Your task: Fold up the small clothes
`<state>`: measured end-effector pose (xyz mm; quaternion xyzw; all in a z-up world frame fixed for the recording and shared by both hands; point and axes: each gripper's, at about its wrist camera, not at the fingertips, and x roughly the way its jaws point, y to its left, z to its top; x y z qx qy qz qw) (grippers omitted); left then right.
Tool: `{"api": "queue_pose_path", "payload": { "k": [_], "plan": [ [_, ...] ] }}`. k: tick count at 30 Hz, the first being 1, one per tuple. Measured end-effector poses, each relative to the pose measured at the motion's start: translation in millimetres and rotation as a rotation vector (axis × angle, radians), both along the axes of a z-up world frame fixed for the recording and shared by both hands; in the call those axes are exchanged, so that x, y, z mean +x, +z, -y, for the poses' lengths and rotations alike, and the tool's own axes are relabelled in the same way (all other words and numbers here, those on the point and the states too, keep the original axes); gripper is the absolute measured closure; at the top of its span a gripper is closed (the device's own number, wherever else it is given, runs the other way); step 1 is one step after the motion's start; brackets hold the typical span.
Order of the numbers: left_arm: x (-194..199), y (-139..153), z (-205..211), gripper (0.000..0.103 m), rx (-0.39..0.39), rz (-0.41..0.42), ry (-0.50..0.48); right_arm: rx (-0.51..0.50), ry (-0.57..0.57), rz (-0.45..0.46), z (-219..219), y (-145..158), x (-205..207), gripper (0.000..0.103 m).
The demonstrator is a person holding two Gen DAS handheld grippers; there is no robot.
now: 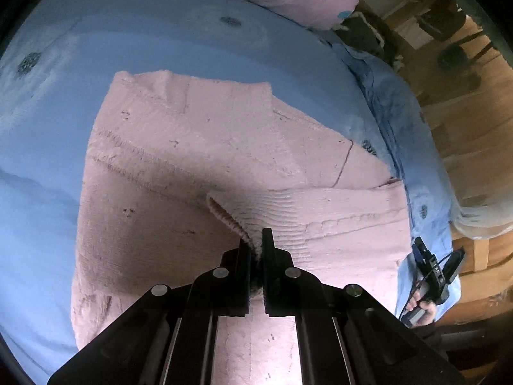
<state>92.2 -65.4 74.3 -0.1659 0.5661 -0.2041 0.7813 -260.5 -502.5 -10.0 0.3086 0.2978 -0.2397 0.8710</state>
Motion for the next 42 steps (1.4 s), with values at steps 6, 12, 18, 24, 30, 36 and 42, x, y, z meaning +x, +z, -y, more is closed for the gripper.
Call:
{"api": "queue_pose_path", "payload": {
  "k": [6, 12, 18, 24, 30, 36, 42],
  "plan": [
    [-1, 5, -4, 0.103, 0.019, 0.016, -0.012, -0.277, 0.131, -0.298, -78, 28, 62, 0.03],
    [-1, 15, -33, 0.103, -0.018, 0.032, 0.052, -0.393, 0.192, -0.227, -127, 83, 94, 0.03],
    [-8, 29, -48, 0.103, -0.087, 0.037, 0.055, -0.389, 0.162, -0.199, -155, 129, 101, 0.03],
    [-11, 36, -44, 0.103, -0.054, 0.089, 0.022, -0.394, 0.189, -0.099, -222, 186, 82, 0.027],
    [2, -5, -33, 0.103, 0.25, 0.043, -0.021, -0.765, 0.185, -0.158, -295, 172, 84, 0.018],
    [-8, -21, -45, 0.103, 0.369, 0.073, -0.088, -0.383, 0.366, -0.293, -251, 116, 98, 0.021],
    [-58, -17, -93, 0.103, 0.178, 0.09, 0.094, -0.508, 0.337, -0.346, -232, 102, 80, 0.022]
  ]
}}
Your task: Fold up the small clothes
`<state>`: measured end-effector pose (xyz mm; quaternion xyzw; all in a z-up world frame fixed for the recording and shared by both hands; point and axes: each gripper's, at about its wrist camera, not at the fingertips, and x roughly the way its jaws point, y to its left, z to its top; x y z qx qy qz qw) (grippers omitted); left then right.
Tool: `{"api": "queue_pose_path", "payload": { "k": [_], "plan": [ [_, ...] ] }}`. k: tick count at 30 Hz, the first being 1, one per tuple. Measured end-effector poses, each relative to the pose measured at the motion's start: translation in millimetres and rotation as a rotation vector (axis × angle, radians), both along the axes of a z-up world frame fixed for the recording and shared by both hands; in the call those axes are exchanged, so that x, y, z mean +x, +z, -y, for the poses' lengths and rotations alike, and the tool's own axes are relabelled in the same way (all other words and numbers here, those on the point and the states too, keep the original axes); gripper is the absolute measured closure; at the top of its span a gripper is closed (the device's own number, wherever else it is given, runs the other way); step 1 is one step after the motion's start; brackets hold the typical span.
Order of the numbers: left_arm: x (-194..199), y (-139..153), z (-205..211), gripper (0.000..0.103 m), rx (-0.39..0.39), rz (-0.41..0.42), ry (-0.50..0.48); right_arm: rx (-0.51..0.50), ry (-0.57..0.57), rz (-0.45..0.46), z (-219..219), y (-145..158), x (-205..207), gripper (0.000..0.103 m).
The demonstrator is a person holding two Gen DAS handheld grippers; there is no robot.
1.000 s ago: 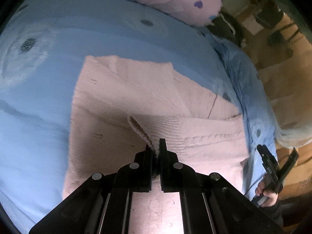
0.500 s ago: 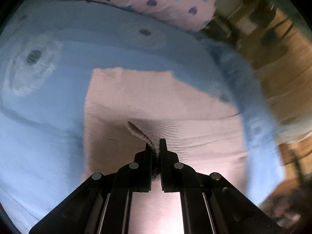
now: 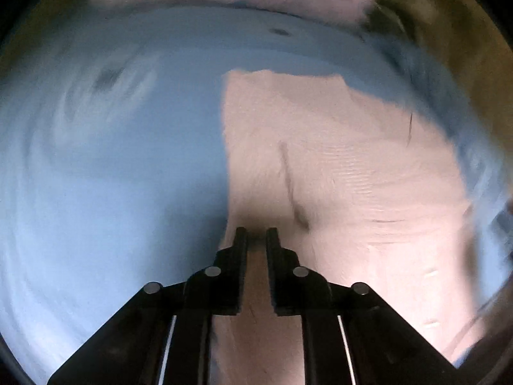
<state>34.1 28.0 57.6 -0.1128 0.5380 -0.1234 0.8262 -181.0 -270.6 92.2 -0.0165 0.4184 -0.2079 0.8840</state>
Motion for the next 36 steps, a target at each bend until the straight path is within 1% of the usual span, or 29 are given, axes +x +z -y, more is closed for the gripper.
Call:
{"api": "queue_pose_path", "payload": {
  "k": [1, 2, 3, 4, 5, 6, 7, 9, 10, 11, 12, 14, 15, 16, 17, 18, 19, 21, 24, 25, 26, 28, 29, 31, 32, 33, 34, 35, 36],
  "plan": [
    [-21, -9, -27, 0.101, -0.212, -0.035, 0.12, -0.012, 0.008, -0.009, -1, -1, -1, 0.022],
    [-42, -19, -49, 0.101, -0.359, -0.088, 0.256, -0.017, 0.026, -0.021, -4, -3, -2, 0.022],
    [-56, -22, -60, 0.101, -0.411, -0.113, 0.317, -0.006, 0.057, -0.03, -7, -7, -3, 0.022],
    [-68, -20, -67, 0.099, -0.442, -0.097, 0.325, -0.004, 0.077, -0.04, -10, -10, -2, 0.022],
    [-79, -17, -73, 0.096, -0.444, -0.081, 0.339, -0.011, 0.088, -0.051, -15, -12, 2, 0.022],
    [-90, -13, -78, 0.094, -0.415, -0.068, 0.366, -0.029, 0.099, -0.067, -20, -15, 5, 0.022],
    [-102, -7, -79, 0.091, -0.362, -0.038, 0.382, -0.04, 0.105, -0.072, -26, -16, 6, 0.022],
    [-128, 10, -73, 0.09, -0.177, 0.07, 0.345, -0.049, 0.113, -0.076, -32, -18, 7, 0.022],
    [-136, 19, -65, 0.09, -0.054, 0.124, 0.311, -0.049, 0.113, -0.08, -34, -19, 7, 0.022],
    [-147, 26, -56, 0.09, 0.032, 0.17, 0.265, -0.05, 0.114, -0.083, -35, -19, 7, 0.022],
    [-159, 29, -51, 0.09, 0.024, 0.178, 0.224, -0.05, 0.112, -0.09, -36, -20, 6, 0.022],
    [-176, 20, -61, 0.088, -0.151, 0.116, 0.208, -0.038, 0.102, -0.098, -34, -21, 3, 0.022],
    [-184, 10, -68, 0.087, -0.266, 0.046, 0.234, -0.017, 0.09, -0.102, -31, -21, -1, 0.022],
    [-186, 4, -70, 0.087, -0.306, 0.007, 0.253, -0.004, 0.084, -0.103, -29, -21, -4, 0.022],
    [-193, -6, -76, 0.087, -0.331, -0.055, 0.289, 0.024, 0.065, -0.103, -25, -19, -9, 0.021],
    [-194, -11, -79, 0.087, -0.321, -0.087, 0.311, 0.05, 0.043, -0.108, -20, -19, -14, 0.021],
    [-197, -16, -84, 0.087, -0.289, -0.119, 0.338, 0.077, 0.01, -0.128, -13, -21, -18, 0.021],
    [-199, -17, -88, 0.085, -0.29, -0.126, 0.359, 0.149, -0.067, -0.186, 5, -28, -29, 0.021],
    [-206, -12, -101, 0.075, -0.308, -0.104, 0.37, 0.298, -0.159, -0.191, 34, -33, -53, 0.021],
    [-206, -11, -105, 0.07, -0.292, -0.102, 0.38, 0.333, -0.192, -0.189, 43, -33, -62, 0.021],
    [-209, -11, -108, 0.062, -0.289, -0.104, 0.384, 0.36, -0.226, -0.198, 50, -35, -69, 0.021],
    [-212, -9, -106, 0.05, -0.286, -0.116, 0.363, 0.436, -0.304, -0.245, 62, -45, -84, 0.021],
    [-209, -9, -99, 0.049, -0.276, -0.121, 0.349, 0.5, -0.331, -0.269, 65, -54, -93, 0.021],
    [-201, -13, -81, 0.049, -0.254, -0.143, 0.312, 0.626, -0.35, -0.319, 69, -74, -107, 0.02],
    [-200, -15, -69, 0.049, -0.242, -0.159, 0.296, 0.665, -0.343, -0.334, 67, -83, -116, 0.016],
    [-201, -17, -65, 0.049, -0.223, -0.175, 0.283, 0.648, -0.319, -0.319, 65, -83, -119, 0.016],
    [-203, -20, -61, 0.049, -0.181, -0.18, 0.27, 0.627, -0.289, -0.322, 61, -81, -122, 0.014],
    [-205, -21, -57, 0.049, -0.148, -0.165, 0.269, 0.627, -0.277, -0.322, 57, -81, -125, 0.012],
    [-208, -22, -57, 0.049, -0.138, -0.148, 0.28, 0.64, -0.261, -0.305, 52, -80, -132, 0.01]
  ]
}}
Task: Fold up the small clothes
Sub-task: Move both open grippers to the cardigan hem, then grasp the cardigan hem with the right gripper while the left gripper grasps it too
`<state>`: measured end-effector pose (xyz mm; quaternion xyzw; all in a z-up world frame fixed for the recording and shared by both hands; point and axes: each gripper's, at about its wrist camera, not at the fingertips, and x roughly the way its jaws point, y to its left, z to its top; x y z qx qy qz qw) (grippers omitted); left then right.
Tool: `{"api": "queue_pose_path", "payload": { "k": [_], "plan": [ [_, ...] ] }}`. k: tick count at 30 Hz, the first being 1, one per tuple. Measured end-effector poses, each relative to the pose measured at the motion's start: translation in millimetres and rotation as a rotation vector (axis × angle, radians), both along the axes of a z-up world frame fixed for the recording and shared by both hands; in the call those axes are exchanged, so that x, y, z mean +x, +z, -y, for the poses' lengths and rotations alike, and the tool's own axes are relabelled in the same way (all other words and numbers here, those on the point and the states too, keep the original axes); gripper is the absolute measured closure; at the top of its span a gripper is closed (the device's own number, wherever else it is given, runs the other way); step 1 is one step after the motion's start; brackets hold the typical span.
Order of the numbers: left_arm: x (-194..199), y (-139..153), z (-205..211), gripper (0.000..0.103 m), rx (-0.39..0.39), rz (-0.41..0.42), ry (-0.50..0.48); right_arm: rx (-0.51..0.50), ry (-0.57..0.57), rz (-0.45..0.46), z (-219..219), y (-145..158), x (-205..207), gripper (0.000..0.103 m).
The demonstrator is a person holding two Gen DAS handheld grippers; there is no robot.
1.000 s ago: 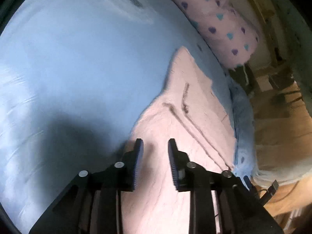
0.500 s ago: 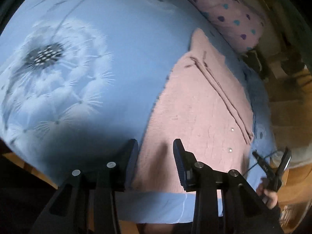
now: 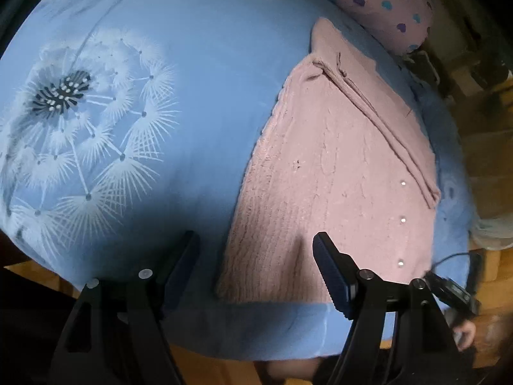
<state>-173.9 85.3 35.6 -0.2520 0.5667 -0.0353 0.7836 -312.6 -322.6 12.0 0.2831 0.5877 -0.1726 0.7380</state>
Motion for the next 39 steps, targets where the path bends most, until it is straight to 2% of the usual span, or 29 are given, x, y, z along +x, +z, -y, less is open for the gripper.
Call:
{"api": "queue_pose_path", "payload": {
  "k": [3, 6, 10, 12, 13, 15, 16, 19, 22, 25, 27, 28, 29, 31, 32, 33, 34, 36, 37, 38, 39],
  "plan": [
    [-13, -1, 9, 0.049, 0.082, 0.045, 0.012, 0.051, 0.008, 0.066, -11, 2, -13, 0.008],
    [-15, -1, 17, 0.049, 0.141, 0.047, -0.006, 0.053, 0.005, 0.11, -22, 3, -24, 0.008],
    [-11, -4, 18, 0.049, 0.126, 0.005, 0.003, 0.113, 0.017, 0.181, -39, 2, -30, 0.009],
    [-13, -4, 19, 0.05, 0.144, -0.002, 0.014, 0.058, 0.039, 0.166, -49, 2, -28, 0.009],
    [-13, -5, 23, 0.054, 0.165, -0.005, 0.012, 0.032, 0.052, 0.157, -52, 2, -24, 0.009],
    [-13, -4, 29, 0.073, 0.198, -0.004, 0.001, -0.035, 0.098, 0.139, -67, 2, -20, 0.009],
    [-15, -3, 30, 0.087, 0.188, 0.002, -0.002, -0.049, 0.108, 0.136, -68, 3, -16, 0.01],
    [-12, -8, 24, 0.093, 0.134, 0.003, -0.011, -0.117, 0.121, 0.113, -78, 4, -13, 0.011],
    [-8, -12, 13, 0.093, 0.06, -0.003, 0.018, -0.224, 0.139, 0.094, -94, 1, -7, 0.013],
    [-15, -13, 6, 0.084, -0.009, 0.026, 0.098, -0.283, 0.138, 0.104, -105, 6, -7, 0.022],
    [-18, -12, 14, 0.068, 0.0, 0.069, 0.099, -0.319, 0.127, 0.117, -114, 9, -9, 0.031],
    [-18, -12, 22, 0.051, 0.009, 0.106, 0.08, -0.34, 0.13, 0.124, -120, 11, -11, 0.04],
    [-18, -11, 28, 0.04, 0.019, 0.132, 0.058, -0.354, 0.138, 0.13, -125, 11, -11, 0.049],
    [-17, -12, 46, 0.04, 0.129, 0.161, 0.0, -0.367, 0.168, 0.138, -134, 13, -4, 0.061],
    [-18, -13, 56, 0.04, 0.203, 0.175, -0.029, -0.35, 0.162, 0.142, -132, 14, -5, 0.064],
    [-19, -14, 62, 0.04, 0.245, 0.186, -0.045, -0.33, 0.152, 0.148, -129, 13, -4, 0.065],
    [-20, -14, 65, 0.043, 0.277, 0.191, -0.063, -0.305, 0.142, 0.157, -123, 14, -5, 0.068],
    [-20, -11, 61, 0.064, 0.312, 0.17, -0.068, -0.279, 0.139, 0.169, -121, 12, 2, 0.072],
    [-21, -10, 54, 0.083, 0.293, 0.163, -0.044, -0.268, 0.138, 0.18, -118, 13, -1, 0.075],
    [-22, -9, 38, 0.096, 0.219, 0.148, 0.009, -0.261, 0.136, 0.187, -119, 12, -2, 0.079],
    [-22, -10, 26, 0.102, 0.146, 0.134, 0.047, -0.249, 0.133, 0.198, -117, 12, -4, 0.08]
  ]
}}
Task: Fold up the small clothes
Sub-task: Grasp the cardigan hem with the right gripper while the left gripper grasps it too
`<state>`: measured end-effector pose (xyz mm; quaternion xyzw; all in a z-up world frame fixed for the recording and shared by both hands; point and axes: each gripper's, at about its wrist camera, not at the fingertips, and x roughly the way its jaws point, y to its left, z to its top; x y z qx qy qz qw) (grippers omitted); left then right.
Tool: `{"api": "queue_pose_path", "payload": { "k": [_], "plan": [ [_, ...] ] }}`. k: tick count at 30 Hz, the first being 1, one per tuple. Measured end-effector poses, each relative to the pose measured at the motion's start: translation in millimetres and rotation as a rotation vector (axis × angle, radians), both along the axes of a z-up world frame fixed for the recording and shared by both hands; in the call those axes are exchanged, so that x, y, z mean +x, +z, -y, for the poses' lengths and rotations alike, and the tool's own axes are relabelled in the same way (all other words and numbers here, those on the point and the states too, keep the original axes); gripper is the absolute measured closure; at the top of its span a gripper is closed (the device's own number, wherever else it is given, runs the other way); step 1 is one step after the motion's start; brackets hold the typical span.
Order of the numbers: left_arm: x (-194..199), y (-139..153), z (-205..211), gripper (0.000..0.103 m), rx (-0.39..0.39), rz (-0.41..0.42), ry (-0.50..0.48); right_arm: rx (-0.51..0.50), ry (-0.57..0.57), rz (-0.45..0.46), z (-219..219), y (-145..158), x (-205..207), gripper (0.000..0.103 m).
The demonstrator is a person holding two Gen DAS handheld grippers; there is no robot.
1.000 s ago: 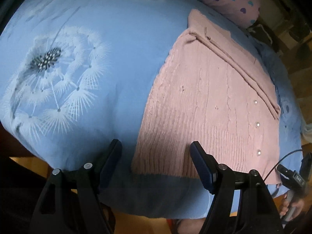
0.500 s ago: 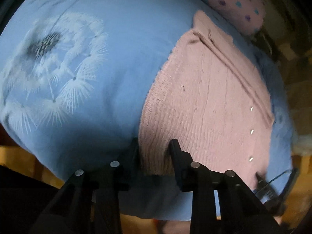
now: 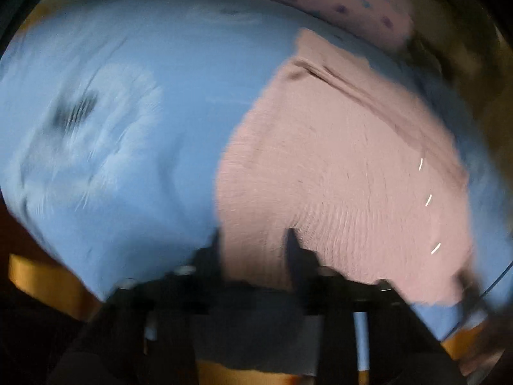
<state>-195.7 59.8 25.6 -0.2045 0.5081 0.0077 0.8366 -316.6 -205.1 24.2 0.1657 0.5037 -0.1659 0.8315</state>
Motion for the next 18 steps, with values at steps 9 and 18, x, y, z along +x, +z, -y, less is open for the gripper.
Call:
{"api": "queue_pose_path", "payload": {
  "k": [9, 18],
  "plan": [
    [-10, 3, -41, 0.103, -0.343, 0.024, 0.072, 0.172, -0.048, 0.087, 21, 10, -16, 0.089],
    [-27, 46, -48, 0.103, -0.475, 0.197, 0.024, 0.375, -0.092, 0.236, 43, 32, -44, 0.09]
  ]
}}
